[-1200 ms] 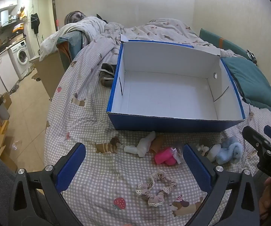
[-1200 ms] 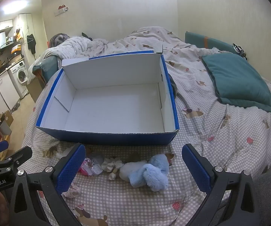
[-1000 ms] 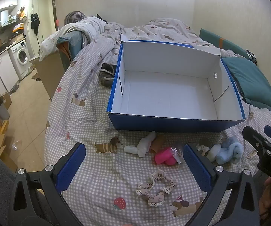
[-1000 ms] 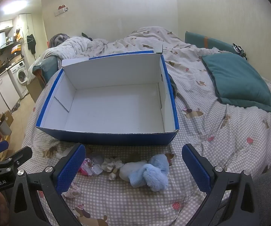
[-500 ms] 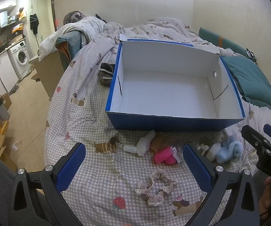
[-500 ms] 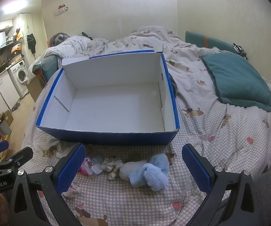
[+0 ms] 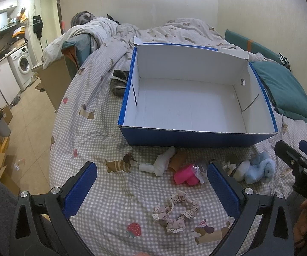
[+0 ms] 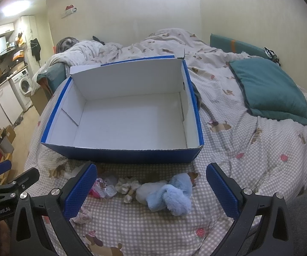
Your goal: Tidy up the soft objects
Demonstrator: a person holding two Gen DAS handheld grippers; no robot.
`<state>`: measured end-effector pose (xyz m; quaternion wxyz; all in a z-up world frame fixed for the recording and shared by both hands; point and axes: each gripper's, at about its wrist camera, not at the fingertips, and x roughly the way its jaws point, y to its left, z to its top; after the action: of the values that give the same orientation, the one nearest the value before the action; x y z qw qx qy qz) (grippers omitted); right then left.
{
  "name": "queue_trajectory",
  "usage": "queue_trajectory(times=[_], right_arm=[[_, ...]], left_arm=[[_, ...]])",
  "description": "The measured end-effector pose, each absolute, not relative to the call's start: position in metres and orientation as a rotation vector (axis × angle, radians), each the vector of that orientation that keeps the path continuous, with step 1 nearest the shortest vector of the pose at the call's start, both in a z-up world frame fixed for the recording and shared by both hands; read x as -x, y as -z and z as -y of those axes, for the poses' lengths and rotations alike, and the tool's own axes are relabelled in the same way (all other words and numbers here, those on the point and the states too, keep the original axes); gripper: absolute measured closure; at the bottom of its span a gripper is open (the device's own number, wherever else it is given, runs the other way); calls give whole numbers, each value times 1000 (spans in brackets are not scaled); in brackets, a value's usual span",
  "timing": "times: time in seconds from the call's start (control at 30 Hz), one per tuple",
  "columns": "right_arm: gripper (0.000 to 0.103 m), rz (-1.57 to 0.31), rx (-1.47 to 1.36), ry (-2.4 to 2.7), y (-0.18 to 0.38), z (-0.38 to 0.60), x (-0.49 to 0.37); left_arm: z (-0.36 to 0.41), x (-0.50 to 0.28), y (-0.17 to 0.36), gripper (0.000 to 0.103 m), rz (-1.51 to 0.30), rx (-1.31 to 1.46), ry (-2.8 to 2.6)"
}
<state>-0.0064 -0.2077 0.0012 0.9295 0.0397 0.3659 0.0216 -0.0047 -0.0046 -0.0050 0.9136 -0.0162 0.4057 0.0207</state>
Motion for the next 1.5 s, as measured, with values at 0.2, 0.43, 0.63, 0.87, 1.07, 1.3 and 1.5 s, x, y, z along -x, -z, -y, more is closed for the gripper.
queue_trajectory(times=[0.2,0.43,0.63,0.87,1.07,1.3,1.5], right_arm=[[0,-807,-135,-69,-8,221,-5],[0,-961,-153,-63,2,243,-34],[0,-988,-218,-15,16,262,-45],[0,-1021,-259,-30,30,262,-49],[0,-958,-261,-8,21,263,-45],[0,-990,-290,-1,27,268,-48],[0,-1015,-320,6,32,271,-51]], left_arm=[[-3,-2,10,0,-884,27,-84],[-15,-13,22,0,-974,41,-134],[-18,-21,34,0,-1046,41,-153],[-21,-38,34,0,-1101,61,-168],[-24,-62,59,0,-1244,115,-123],[-12,-61,94,20,-1413,238,18],[19,-63,117,20,-1499,134,106]])
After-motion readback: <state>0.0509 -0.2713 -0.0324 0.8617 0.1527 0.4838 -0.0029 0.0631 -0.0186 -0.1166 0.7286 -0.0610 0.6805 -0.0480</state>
